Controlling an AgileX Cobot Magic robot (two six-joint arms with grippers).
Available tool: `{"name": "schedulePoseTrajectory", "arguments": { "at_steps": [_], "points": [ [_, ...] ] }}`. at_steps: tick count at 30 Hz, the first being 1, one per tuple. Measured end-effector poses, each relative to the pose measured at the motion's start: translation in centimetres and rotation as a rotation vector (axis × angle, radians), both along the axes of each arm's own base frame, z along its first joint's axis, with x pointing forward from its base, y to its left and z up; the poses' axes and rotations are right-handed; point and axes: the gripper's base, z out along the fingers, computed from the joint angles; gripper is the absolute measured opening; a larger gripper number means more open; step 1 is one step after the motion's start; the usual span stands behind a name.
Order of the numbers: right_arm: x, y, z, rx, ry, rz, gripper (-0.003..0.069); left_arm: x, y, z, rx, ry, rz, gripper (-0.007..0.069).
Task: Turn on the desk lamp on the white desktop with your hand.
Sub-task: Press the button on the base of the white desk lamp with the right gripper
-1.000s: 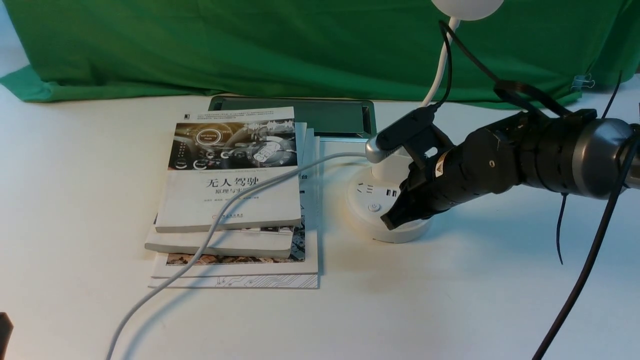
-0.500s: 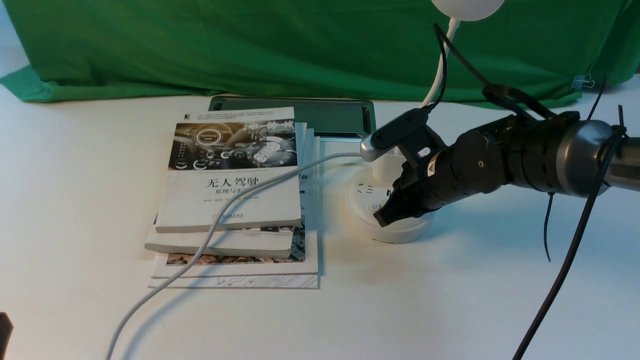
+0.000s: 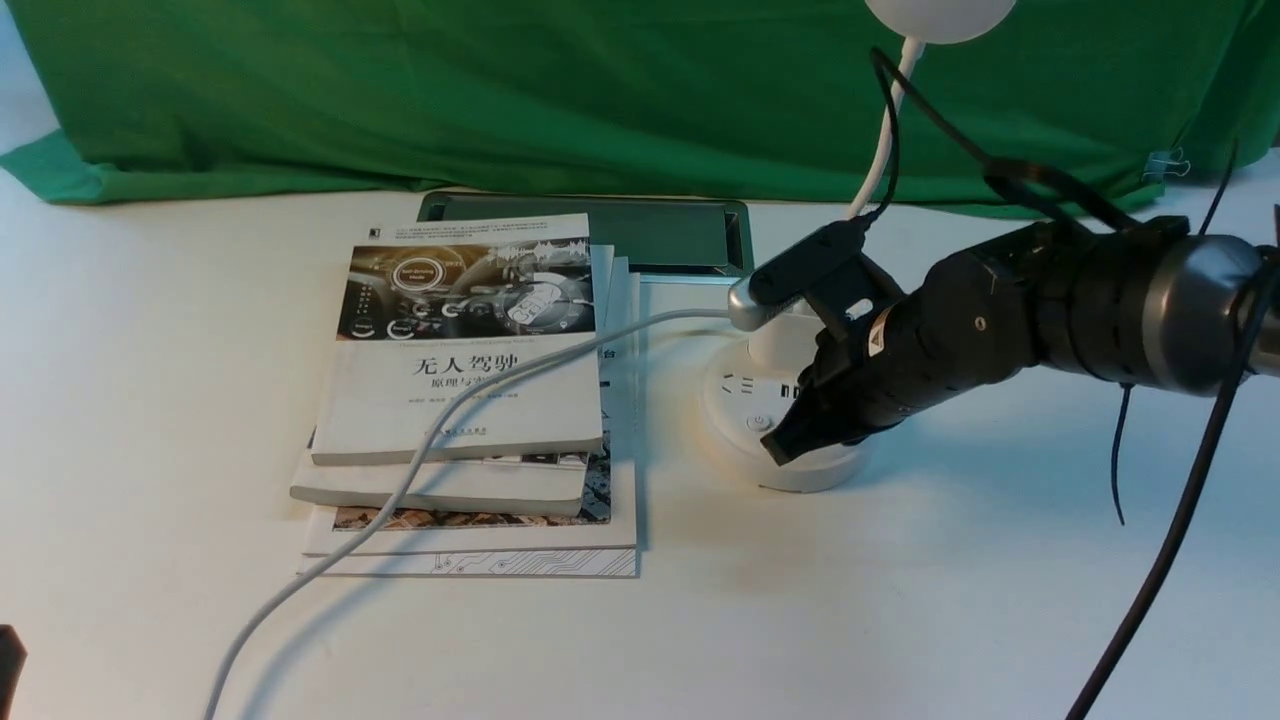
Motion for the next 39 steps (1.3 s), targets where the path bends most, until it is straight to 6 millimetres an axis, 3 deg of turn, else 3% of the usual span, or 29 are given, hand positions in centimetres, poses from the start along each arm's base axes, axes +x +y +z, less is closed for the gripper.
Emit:
{"name": "schedulePoseTrajectory", "arguments": {
  "at_steps": [33,39],
  "points": [
    [0.4,0.4,-1.9,-0.029,0.039,0.01,0.0041,0.0,0.0,0.0,0.0,0.0,0.0,0.0021],
    [-0.7,0.0,0.7,-0.007,0.02,0.009,0.0044,0.0,0.0,0.0,0.0,0.0,0.0,0.0021]
  ]
}}
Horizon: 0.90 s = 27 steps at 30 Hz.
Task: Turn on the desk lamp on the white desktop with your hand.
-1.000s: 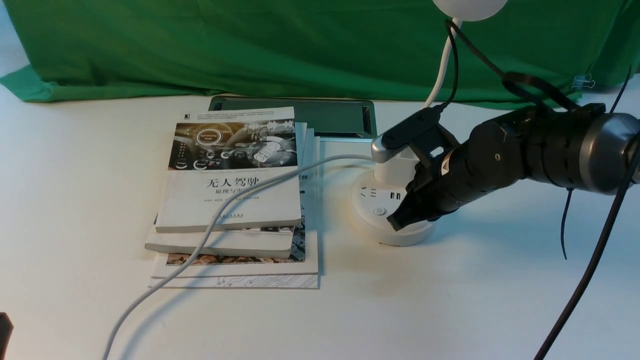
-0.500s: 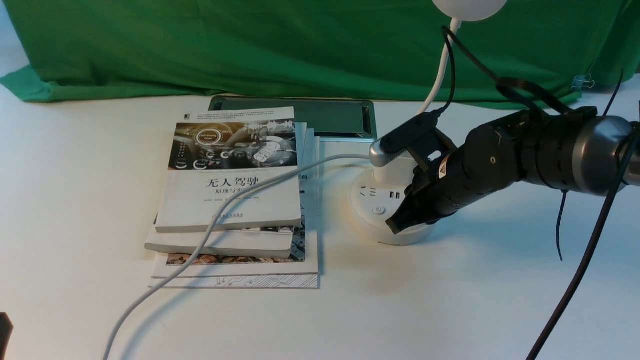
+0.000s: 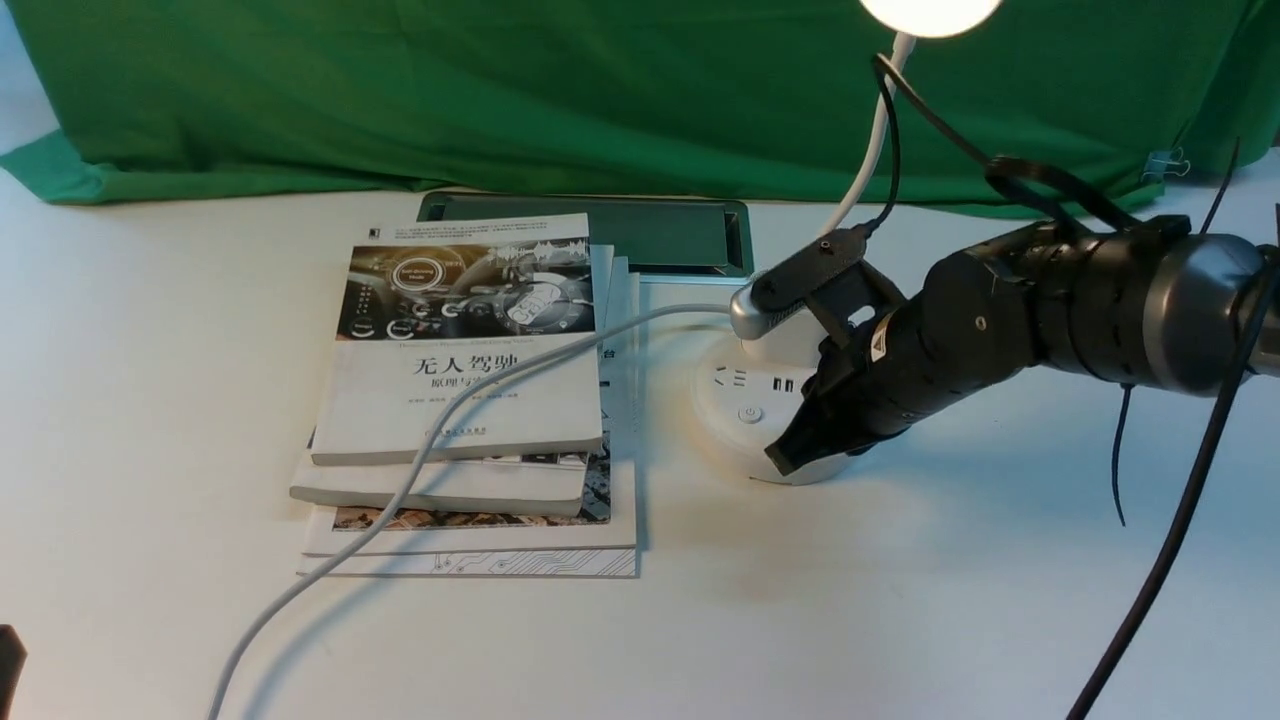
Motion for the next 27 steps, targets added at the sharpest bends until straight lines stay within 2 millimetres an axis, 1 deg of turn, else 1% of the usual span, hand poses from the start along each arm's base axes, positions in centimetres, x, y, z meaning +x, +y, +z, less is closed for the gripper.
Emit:
{"name": "schedulePoseTrajectory", "arguments": {
  "at_steps": [1,2,3,4,5,7,8,9,10,12,15,16,17,19,20,22,23,24,27],
  "points": [
    [-0.1,0.0,0.2,0.003,-0.004,0.0,0.0046,0.0,0.0,0.0,0.0,0.0,0.0,0.0021],
    [-0.6,-0.3,2.9,0.034,-0.06,-0.001,0.0046,0.0,0.0,0.0,0.0,0.0,0.0,0.0021],
    [-1.1,-0.6,4.7,0.058,-0.101,-0.003,0.0047,0.0,0.0,0.0,0.0,0.0,0.0,0.0021],
    [-1.2,-0.6,5.0,0.063,-0.108,-0.004,0.0048,0.0,0.0,0.0,0.0,0.0,0.0,0.0021],
    [-2.2,-1.2,7.6,0.101,-0.172,-0.007,0.0049,0.0,0.0,0.0,0.0,0.0,0.0,0.0021],
    [-4.0,-2.2,10.1,0.144,-0.235,-0.015,0.0052,0.0,0.0,0.0,0.0,0.0,0.0,0.0021],
    [-5.1,-2.7,10.9,0.161,-0.255,-0.018,0.0054,0.0,0.0,0.0,0.0,0.0,0.0,0.0021],
    [-5.2,-2.7,10.7,0.159,-0.25,-0.017,0.0054,0.0,0.0,0.0,0.0,0.0,0.0,0.0021],
    [-7.1,-3.6,11.7,0.184,-0.281,-0.021,0.0055,0.0,0.0,0.0,0.0,0.0,0.0,0.0021],
    [-10.0,-4.9,13.1,0.236,-0.345,-0.024,0.0057,0.0,0.0,0.0,0.0,0.0,0.0,0.0021],
    [-13.8,-6.9,13.7,0.299,-0.439,-0.021,0.006,0.0,0.0,0.0,0.0,0.0,0.0,0.0021],
    [-14.0,-7.0,14.1,0.309,-0.454,-0.021,0.0061,0.0,0.0,0.0,0.0,0.0,0.0,0.0021],
    [-15.8,-8.0,14.4,0.346,-0.501,-0.026,0.0067,0.0,0.0,0.0,0.0,0.0,0.0,0.0021],
    [-17.5,-9.1,14.4,0.377,-0.532,-0.035,0.0072,0.0,0.0,0.0,0.0,0.0,0.0,0.0021],
    [-19.1,-10.0,14.5,0.402,-0.562,-0.038,0.0076,0.0,0.0,0.0,0.0,0.0,0.0,0.0021],
    [-21.3,-11.3,14.4,0.441,-0.605,-0.044,0.008,0.0,0.0,0.0,0.0,0.0,0.0,0.0021],
    [-21.3,-11.3,14.2,0.439,-0.6,-0.044,0.0082,0.0,0.0,0.0,0.0,0.0,0.0,0.0021],
    [-22.6,-12.0,13.9,0.457,-0.627,-0.044,0.0089,0.0,0.0,0.0,0.0,0.0,0.0,0.0021],
    [-24.4,-13.1,13.6,0.486,-0.671,-0.043,0.0096,0.0,0.0,0.0,0.0,0.0,0.0,0.0021]
  ]
}}
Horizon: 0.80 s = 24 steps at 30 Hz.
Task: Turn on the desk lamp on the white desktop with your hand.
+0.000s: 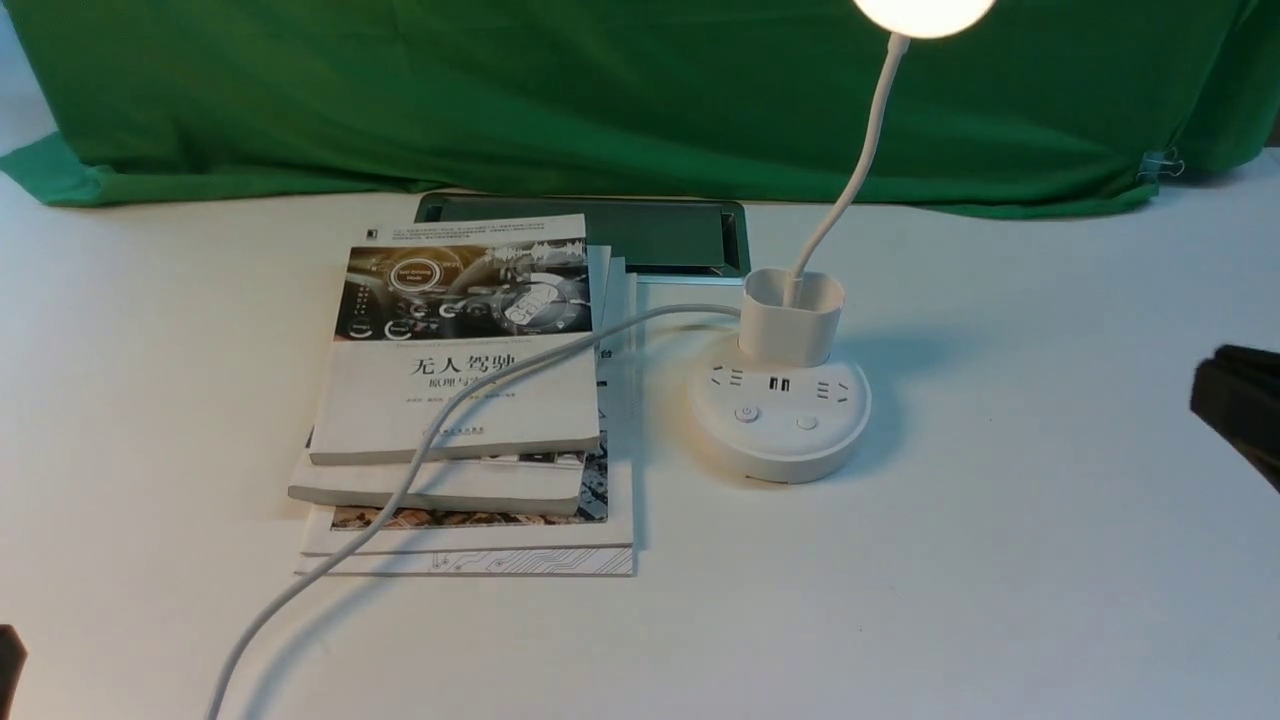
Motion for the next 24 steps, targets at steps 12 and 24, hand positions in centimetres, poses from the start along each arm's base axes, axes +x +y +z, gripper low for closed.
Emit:
{"name": "schedulePoseTrajectory", "arguments": {
  "at_steps": [12,24],
  "points": [
    [-3.9,-2.3,-2.8,0.078,-0.133,-0.002,0.0119,0.0,0.0,0.0,0.0,0.0,0.0,0.0021],
    [-3.8,-4.4,-11.2,0.171,-0.08,-0.285,0.0147,0.0,0.0,0.0,0.0,0.0,0.0,0.0021]
  ]
}}
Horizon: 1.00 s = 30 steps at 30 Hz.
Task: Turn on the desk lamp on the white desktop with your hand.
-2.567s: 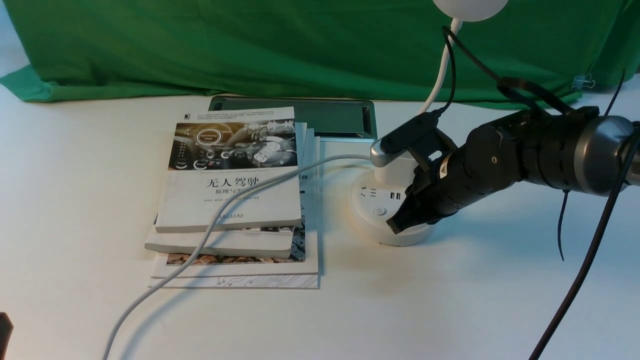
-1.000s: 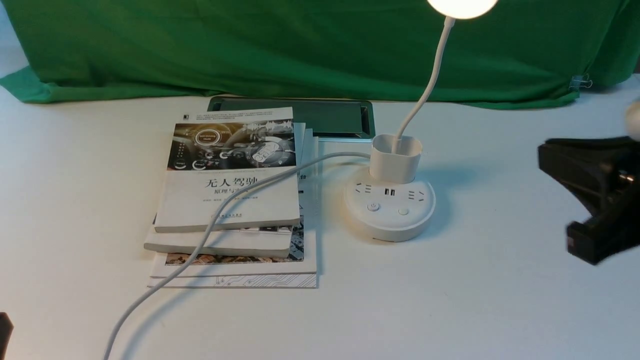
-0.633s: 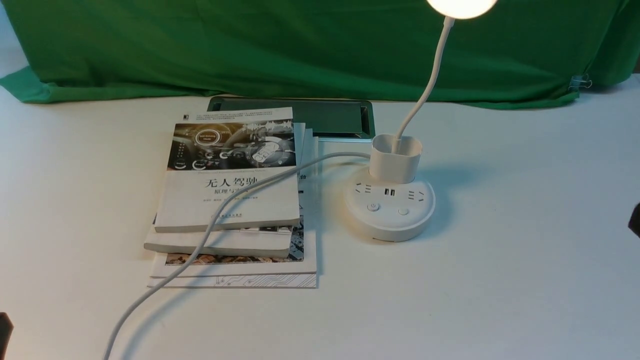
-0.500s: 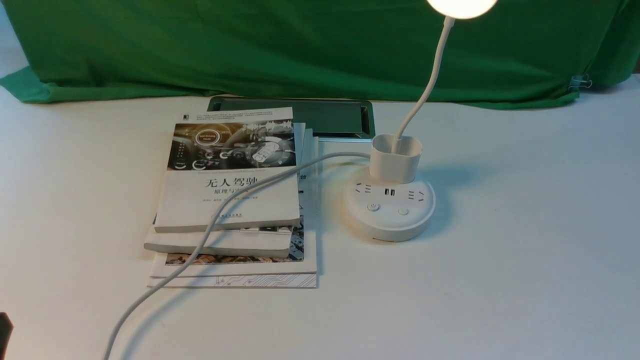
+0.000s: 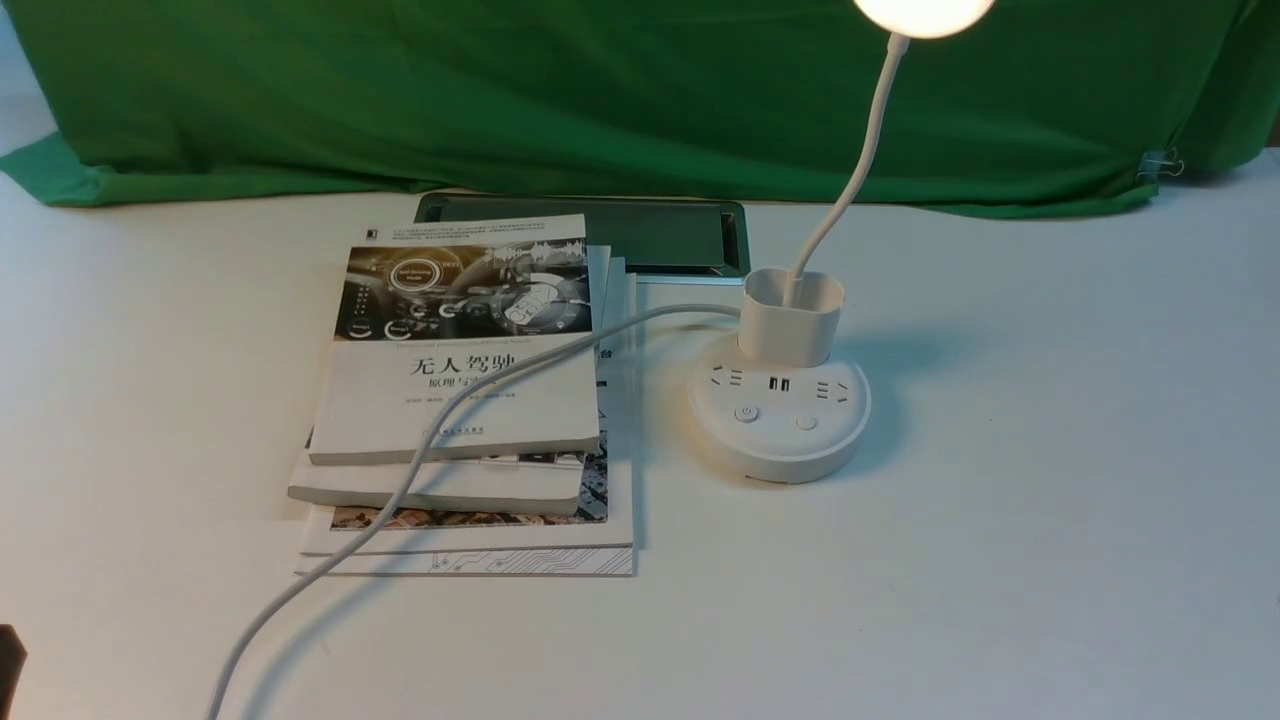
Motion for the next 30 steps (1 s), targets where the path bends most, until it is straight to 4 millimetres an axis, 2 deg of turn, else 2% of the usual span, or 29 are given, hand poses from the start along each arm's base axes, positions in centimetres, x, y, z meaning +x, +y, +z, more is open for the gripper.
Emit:
{"name": "schedulePoseTrajectory", "arguments": {
  "at_steps": [2,5,9,16,30],
  "points": [
    [-0.3,-0.7,-0.8,0.007,-0.011,-0.09,0.0148,0.0,0.0,0.0,0.0,0.0,0.0,0.0021],
    [-0.7,-1.4,-1.0,0.03,-0.047,-0.193,0.0156,0.0,0.0,0.0,0.0,0.0,0.0,0.0021],
    [-0.9,-1.9,-1.7,0.014,0.015,-0.278,0.0167,0.0,0.0,0.0,0.0,0.0,0.0,0.0021],
    [-1.0,-1.9,-2.5,0.005,0.099,-0.287,0.0182,0.0,0.0,0.0,0.0,0.0,0.0,0.0021],
    [-1.0,-1.9,-2.6,0.003,0.108,-0.288,0.0215,0.0,0.0,0.0,0.0,0.0,0.0,0.0021]
  ]
}}
